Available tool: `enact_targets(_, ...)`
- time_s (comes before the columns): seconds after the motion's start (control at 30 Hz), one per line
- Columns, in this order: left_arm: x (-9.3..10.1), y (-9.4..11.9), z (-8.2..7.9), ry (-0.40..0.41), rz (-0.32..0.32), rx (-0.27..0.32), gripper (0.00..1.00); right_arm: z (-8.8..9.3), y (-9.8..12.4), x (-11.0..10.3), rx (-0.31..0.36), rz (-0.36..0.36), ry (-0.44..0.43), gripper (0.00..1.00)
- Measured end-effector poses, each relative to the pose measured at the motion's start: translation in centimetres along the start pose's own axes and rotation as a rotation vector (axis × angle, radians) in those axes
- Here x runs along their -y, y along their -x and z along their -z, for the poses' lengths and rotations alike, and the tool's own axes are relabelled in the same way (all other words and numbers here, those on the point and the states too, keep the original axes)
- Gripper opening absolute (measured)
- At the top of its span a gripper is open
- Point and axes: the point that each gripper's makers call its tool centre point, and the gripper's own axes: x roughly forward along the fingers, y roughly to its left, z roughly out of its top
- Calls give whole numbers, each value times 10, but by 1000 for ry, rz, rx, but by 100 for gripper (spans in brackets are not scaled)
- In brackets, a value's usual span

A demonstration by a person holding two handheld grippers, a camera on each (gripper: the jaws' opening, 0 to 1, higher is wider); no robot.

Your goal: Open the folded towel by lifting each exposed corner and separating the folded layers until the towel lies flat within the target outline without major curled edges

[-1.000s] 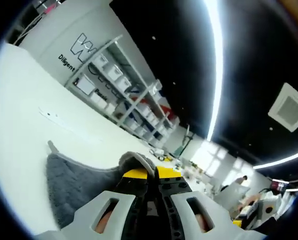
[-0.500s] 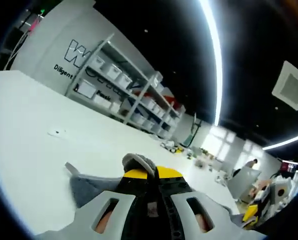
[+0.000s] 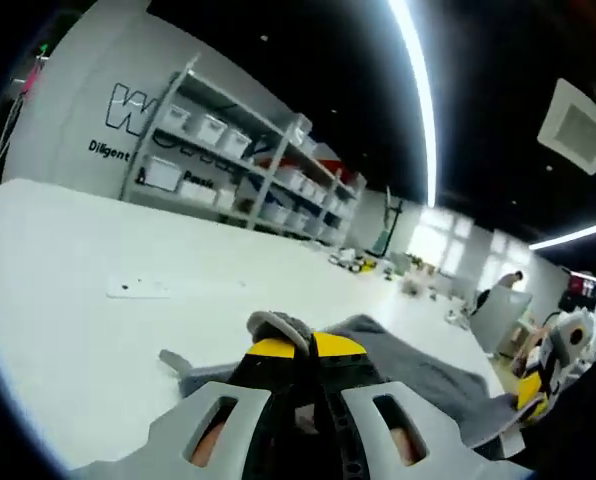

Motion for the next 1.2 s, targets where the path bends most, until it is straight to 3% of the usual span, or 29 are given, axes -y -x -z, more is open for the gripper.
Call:
enact_targets(0.13, -3, 2, 3, -63, 6, -56, 3, -12, -12, -8, 51, -29, -68, 3)
enact_targets(0.37, -8, 1, 7, -47, 22, -107, 3, -23, -36, -27, 85, -86, -89, 2)
enact_targets(0.5, -8, 0, 12, -114, 33, -145, 3, -26, -48, -34, 83, -107, -101, 2)
enact_targets(0.6, -10, 0, 10, -126, 32, -143, 2, -30, -57, -40, 80, -126, -105, 2)
enact_targets(0.67, -10, -1, 8, -86, 48, -148, 2, -35, -60, -44, 89, -143, -107, 2)
enact_targets(0.9, -17, 2, -1, -127, 36, -129, 2, -52, -74, -55, 123, -184, -109, 2)
enact_targets(1.1, -26, 11, -8, -53, 77, -109, 2, -55, -90, -63, 94, -196, -81, 3)
enact_targets(1.2, -34, 16, -6, -108, 49, -145, 2, -58, -97, -64, 87, -199, -81, 3)
